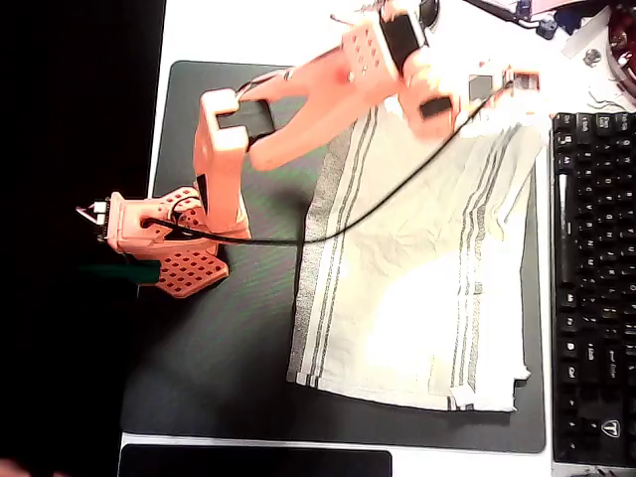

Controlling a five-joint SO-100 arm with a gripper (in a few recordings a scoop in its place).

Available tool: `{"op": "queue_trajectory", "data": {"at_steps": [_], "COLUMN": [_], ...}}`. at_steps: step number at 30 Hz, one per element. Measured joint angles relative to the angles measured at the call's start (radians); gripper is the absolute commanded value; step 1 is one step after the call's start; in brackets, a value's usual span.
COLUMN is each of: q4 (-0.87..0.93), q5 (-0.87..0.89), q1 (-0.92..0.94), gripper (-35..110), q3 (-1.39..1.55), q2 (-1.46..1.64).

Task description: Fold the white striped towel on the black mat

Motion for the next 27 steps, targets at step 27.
{"op": "queue_trajectory", "data": {"at_steps": [27], "q4": [-0.560], "q5": [-0.442], "q1": [0.779], "gripper": [18], "q3": [0.611], "q2": [0.041]}}
